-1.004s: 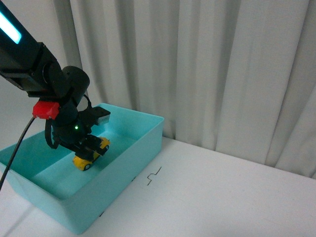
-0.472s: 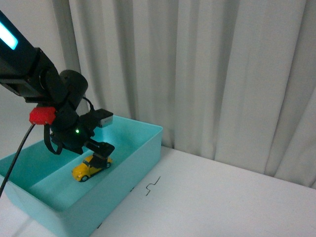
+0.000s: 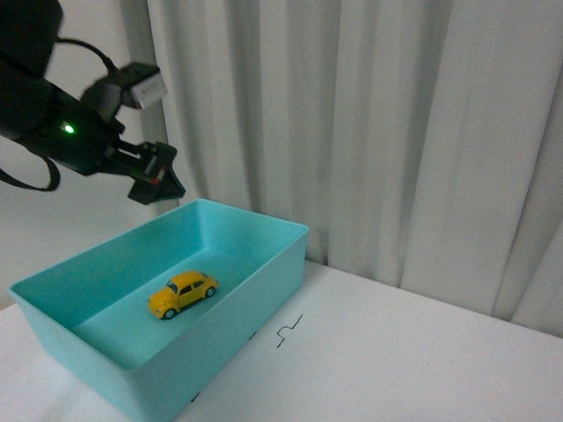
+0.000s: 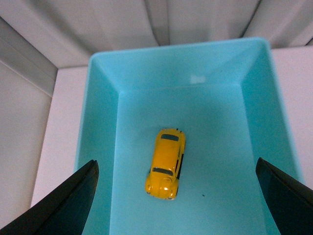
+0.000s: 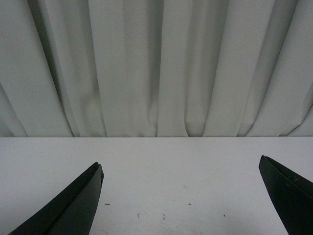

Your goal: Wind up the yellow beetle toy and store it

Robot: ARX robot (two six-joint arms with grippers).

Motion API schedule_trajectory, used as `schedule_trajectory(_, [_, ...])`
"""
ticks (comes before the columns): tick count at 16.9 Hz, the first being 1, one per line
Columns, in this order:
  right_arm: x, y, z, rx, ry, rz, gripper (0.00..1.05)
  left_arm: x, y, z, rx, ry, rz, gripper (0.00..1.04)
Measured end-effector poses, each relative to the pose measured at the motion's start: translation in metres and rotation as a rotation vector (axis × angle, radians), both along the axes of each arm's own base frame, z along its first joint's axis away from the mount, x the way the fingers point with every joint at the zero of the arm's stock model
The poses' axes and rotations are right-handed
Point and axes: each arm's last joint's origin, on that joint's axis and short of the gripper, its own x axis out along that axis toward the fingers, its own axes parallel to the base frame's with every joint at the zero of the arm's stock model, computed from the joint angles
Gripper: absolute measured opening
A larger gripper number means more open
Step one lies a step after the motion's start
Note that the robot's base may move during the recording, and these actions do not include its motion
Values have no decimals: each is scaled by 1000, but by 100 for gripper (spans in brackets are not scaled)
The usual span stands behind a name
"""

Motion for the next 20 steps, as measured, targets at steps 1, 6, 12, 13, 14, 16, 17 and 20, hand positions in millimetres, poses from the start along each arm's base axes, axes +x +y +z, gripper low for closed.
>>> schedule_trajectory(1, [0,0,0,0,0,0,98,-18,-6,16,5,-47,-8,98])
schedule_trajectory(6, [0,0,0,0,0,0,98,-100,-52,74,20,-568,-70,81])
schedule_trajectory(12, [0,0,0,0,0,3,98,-148,-110,8,-143,-659,-45,19])
schedule_trajectory(13, [0,0,0,0,0,0,98,-149,-113,-1,-153,-648,-44,10])
schedule_trajectory(14, [0,0,0,0,1,0,98,-151,-116,-9,-160,-641,-46,2])
schedule_trajectory(16, [0,0,0,0,0,0,98,-155,-120,-17,-159,-658,-47,2])
schedule_trajectory(17, [0,0,0,0,0,0,98,-157,-122,-21,-157,-665,-46,2])
schedule_trajectory(20, [0,0,0,0,0,0,98,-160,-128,-35,-151,-656,-22,2])
